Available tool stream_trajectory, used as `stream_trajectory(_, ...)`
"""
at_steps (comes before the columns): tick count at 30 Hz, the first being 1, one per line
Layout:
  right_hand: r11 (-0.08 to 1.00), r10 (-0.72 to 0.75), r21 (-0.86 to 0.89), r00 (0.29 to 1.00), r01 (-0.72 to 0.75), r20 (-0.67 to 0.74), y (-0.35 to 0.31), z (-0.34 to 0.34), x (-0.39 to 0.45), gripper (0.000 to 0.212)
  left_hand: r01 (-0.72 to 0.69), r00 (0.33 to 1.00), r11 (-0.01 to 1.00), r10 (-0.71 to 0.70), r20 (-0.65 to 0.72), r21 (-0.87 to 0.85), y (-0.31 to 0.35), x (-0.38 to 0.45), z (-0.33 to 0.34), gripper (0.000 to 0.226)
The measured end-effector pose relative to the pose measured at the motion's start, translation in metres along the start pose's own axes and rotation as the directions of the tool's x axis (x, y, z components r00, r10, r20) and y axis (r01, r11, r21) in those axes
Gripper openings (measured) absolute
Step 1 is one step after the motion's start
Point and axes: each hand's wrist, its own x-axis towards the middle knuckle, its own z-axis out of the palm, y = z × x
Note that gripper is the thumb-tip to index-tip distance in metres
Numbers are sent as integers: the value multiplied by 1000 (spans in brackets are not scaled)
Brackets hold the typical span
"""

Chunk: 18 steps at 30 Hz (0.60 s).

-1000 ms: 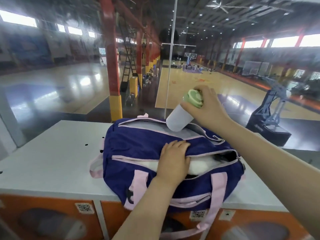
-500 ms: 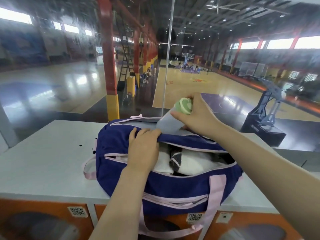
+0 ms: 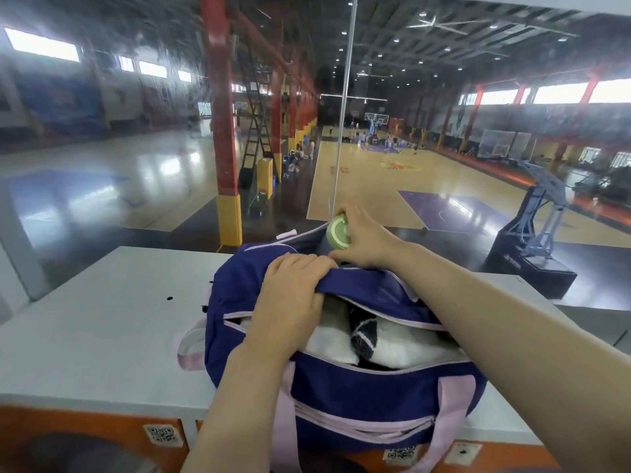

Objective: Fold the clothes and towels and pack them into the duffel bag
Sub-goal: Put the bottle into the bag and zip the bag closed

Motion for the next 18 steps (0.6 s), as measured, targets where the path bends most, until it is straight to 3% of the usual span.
stream_trajectory(4,1000,-16,-14,1000,16,3,5,11,-1,72,140,915,953,-21,403,-269,-13,16,-40,41)
stream_trajectory(8,999,-1,49,1000,1,1,8,13,2,63,235,933,949,-160,321,-209,-28,62,-46,40)
stream_trajectory(10,999,17,45,1000,-18,10,11,9,6,55,362,871,919,-273,409,-157,-34,82,-38,58)
stream_trajectory(12,998,24,54,1000,-24,9,14,7,10,54,410,821,897,-283,496,-167,-41,94,-32,63)
stream_trajectory(16,999,-9,53,1000,9,5,18,6,11,53,584,628,782,-266,732,-217,-60,105,-40,38)
stream_trajectory(18,997,-18,71,1000,18,-6,17,7,9,55,627,569,737,-213,794,-252,-71,109,-43,35)
